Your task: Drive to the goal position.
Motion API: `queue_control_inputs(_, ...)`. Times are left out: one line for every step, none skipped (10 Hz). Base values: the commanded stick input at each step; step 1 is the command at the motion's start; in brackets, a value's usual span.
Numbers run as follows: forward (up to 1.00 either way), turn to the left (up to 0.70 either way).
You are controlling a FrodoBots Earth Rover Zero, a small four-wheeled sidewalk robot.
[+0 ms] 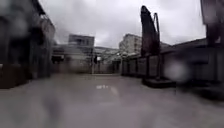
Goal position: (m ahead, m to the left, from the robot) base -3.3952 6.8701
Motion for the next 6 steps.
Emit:
queue_control_inputs(0.70,0.27)
queue_control_inputs(0.70,0.27)
queue_control_inputs(0.70,0.27)
queue_control_inputs(0.70,0.27)
queue_control_inputs(0.70,0.27)
queue_control_inputs(0.70,0.27)
